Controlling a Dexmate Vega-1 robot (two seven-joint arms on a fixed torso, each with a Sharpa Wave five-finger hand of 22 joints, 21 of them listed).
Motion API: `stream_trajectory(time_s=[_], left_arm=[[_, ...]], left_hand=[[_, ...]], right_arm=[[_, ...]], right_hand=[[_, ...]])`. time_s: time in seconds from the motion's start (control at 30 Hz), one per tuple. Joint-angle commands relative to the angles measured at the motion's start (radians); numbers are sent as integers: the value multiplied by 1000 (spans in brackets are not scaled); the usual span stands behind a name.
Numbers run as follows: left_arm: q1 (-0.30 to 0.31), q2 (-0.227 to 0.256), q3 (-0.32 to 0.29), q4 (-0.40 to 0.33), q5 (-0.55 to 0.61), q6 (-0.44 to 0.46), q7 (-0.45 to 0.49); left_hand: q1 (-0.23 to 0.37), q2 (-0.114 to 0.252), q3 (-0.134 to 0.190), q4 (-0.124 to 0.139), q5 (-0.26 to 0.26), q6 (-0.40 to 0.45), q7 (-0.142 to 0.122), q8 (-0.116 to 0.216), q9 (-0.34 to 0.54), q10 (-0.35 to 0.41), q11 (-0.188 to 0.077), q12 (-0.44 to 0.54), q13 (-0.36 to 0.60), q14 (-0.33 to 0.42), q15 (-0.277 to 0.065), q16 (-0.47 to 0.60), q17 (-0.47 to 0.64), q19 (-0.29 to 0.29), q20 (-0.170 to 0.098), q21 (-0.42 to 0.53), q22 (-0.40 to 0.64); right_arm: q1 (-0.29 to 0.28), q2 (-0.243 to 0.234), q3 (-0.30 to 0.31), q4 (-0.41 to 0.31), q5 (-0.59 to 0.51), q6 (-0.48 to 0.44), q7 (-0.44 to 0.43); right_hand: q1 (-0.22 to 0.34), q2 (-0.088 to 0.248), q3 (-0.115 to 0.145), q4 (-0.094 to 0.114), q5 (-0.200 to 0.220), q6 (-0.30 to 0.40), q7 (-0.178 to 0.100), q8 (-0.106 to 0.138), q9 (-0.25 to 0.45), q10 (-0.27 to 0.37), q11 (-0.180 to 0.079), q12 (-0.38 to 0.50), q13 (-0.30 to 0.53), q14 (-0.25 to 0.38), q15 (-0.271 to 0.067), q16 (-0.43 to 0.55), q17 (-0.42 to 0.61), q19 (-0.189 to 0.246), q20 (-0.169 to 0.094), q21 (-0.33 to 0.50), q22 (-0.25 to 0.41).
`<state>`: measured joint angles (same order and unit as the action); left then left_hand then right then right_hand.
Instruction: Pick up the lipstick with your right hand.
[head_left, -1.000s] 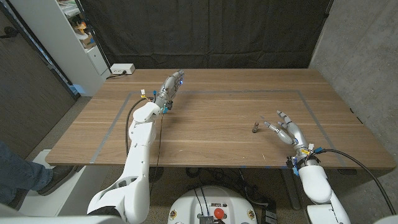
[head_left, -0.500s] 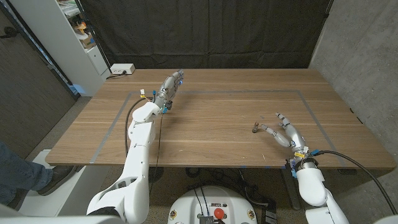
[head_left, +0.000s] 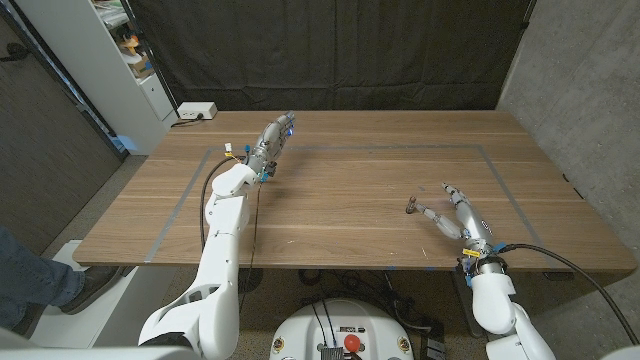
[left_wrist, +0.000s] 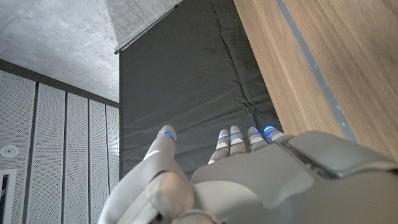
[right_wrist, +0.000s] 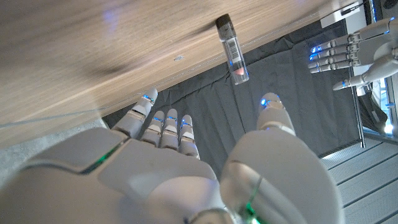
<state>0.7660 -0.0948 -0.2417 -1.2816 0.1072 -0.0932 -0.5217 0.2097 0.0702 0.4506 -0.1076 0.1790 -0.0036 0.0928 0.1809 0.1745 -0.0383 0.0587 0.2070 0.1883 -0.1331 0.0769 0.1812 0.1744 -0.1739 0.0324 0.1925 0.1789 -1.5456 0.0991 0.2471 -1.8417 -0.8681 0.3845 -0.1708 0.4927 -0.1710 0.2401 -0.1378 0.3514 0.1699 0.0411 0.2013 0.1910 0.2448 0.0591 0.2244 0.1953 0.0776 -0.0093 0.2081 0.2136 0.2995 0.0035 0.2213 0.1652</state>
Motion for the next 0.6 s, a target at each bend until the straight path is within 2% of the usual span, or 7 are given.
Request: stream_trajectory(time_s=[0.03,0.6], left_arm=[[-6,6,-3,2,1,4,-1],[-34,15,-9,46,-2,-9,-10]], left_hand=[[0,10,3,-5,-2,8,-1,6,4,2,1,3,6,-5,-7,3,4,-14,6,6,3],[0,10,2,-5,-2,8,-1,6,4,2,1,3,6,-5,-6,3,4,-16,6,6,3]], right_arm=[[2,-16,-29,31,-33,-23,-78],[-5,-45,-95,41,-131,-99,-189]], right_hand=[[-4,1,-6,2,8,12,-2,5,-1,-2,0,-4,-1,10,0,6,0,7,2,-5,5],[-1,0,-21,1,21,33,-6,10,-1,-4,0,-9,-1,16,4,7,-2,11,5,-10,5]])
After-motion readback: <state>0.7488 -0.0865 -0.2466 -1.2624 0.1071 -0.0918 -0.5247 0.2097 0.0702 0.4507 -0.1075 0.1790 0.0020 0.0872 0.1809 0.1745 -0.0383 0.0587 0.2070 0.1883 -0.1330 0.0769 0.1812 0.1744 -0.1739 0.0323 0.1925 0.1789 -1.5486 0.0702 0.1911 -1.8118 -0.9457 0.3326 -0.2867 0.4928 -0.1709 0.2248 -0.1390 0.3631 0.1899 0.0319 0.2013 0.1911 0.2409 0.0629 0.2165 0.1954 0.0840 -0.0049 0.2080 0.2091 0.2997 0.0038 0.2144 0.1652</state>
